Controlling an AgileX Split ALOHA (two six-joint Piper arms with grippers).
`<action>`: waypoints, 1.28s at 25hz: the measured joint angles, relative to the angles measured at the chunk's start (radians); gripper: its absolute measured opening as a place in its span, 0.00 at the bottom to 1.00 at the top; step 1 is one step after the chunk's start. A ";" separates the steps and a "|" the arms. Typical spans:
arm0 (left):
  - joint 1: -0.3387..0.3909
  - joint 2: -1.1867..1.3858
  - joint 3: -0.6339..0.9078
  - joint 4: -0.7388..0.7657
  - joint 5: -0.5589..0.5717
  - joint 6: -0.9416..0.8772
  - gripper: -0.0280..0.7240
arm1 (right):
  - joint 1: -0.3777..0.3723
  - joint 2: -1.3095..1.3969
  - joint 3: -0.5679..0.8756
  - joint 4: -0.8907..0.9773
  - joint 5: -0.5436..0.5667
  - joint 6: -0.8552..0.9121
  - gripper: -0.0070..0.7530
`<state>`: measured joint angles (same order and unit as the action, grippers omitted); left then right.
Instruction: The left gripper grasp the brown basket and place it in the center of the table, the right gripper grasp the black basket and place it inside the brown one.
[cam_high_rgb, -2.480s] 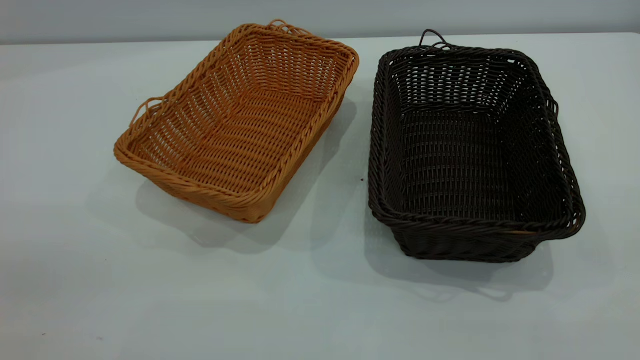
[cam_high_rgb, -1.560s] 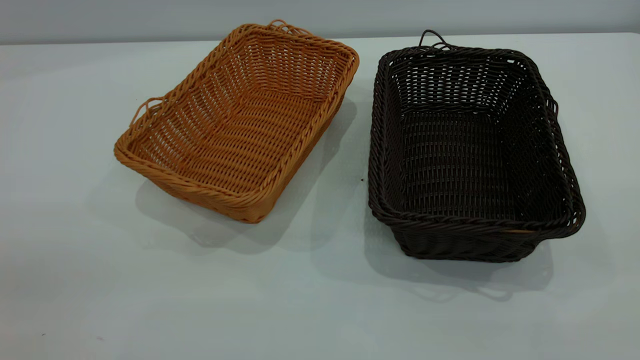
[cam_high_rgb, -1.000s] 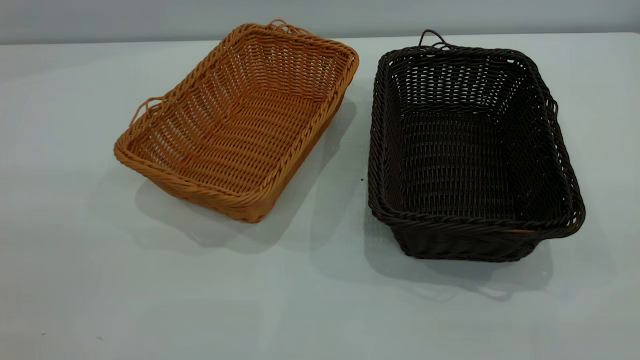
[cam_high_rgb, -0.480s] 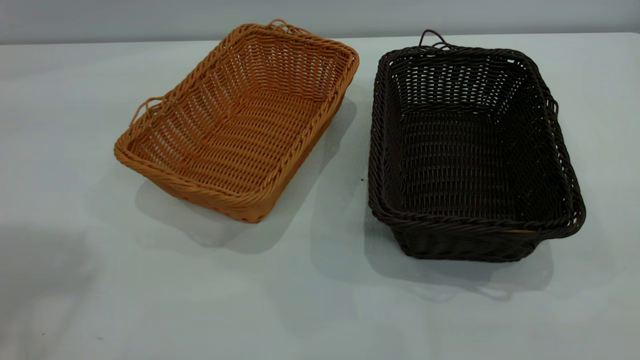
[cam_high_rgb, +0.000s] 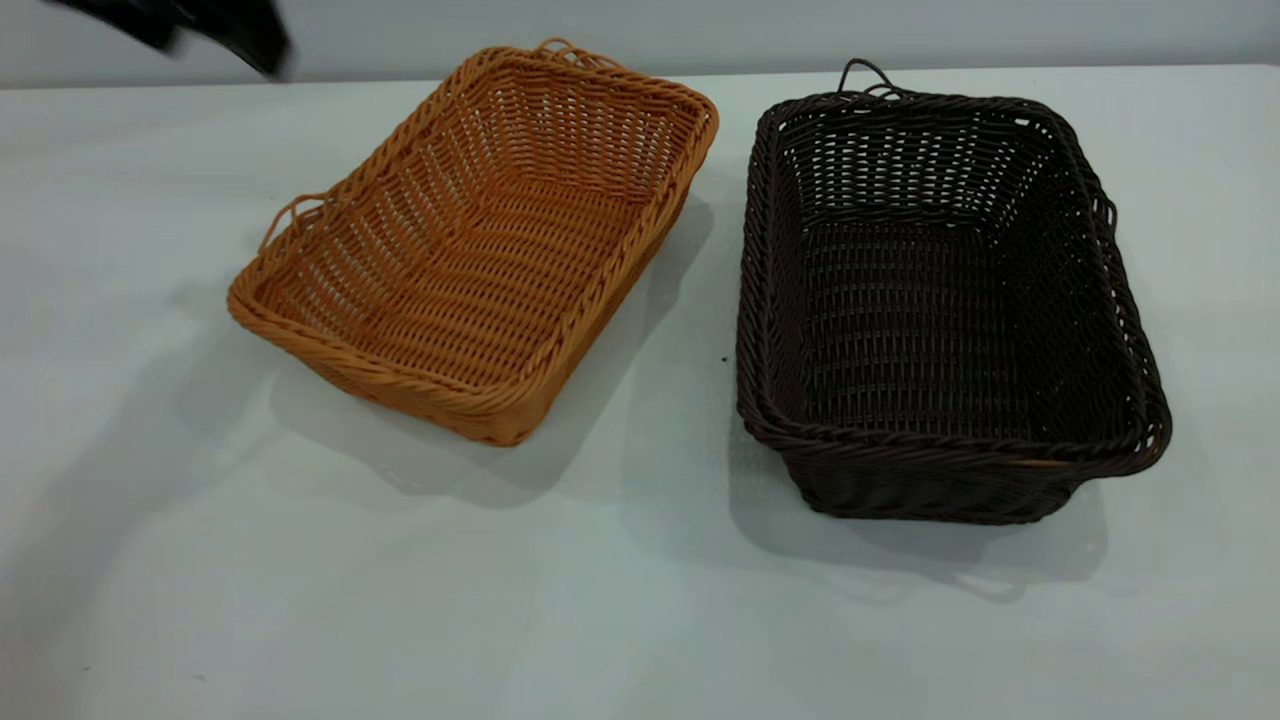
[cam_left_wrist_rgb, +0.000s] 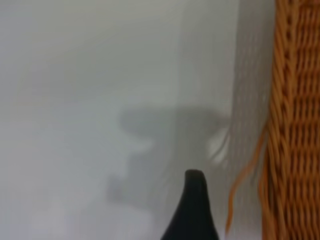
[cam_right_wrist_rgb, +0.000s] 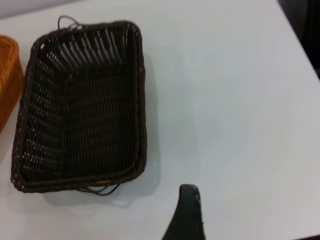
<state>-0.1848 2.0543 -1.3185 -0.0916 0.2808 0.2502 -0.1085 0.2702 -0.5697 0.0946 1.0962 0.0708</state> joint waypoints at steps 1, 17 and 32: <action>-0.010 0.063 -0.053 0.000 0.009 0.000 0.80 | 0.000 0.047 -0.014 0.002 -0.004 0.000 0.77; -0.080 0.429 -0.387 -0.003 0.092 0.002 0.54 | 0.000 0.645 -0.055 0.368 -0.150 -0.149 0.77; -0.050 0.238 -0.488 0.004 0.112 0.129 0.14 | 0.292 1.383 -0.062 1.075 -0.349 -0.364 0.77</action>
<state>-0.2348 2.2925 -1.8066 -0.0871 0.3930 0.3790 0.1835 1.6533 -0.6317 1.1696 0.7474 -0.2931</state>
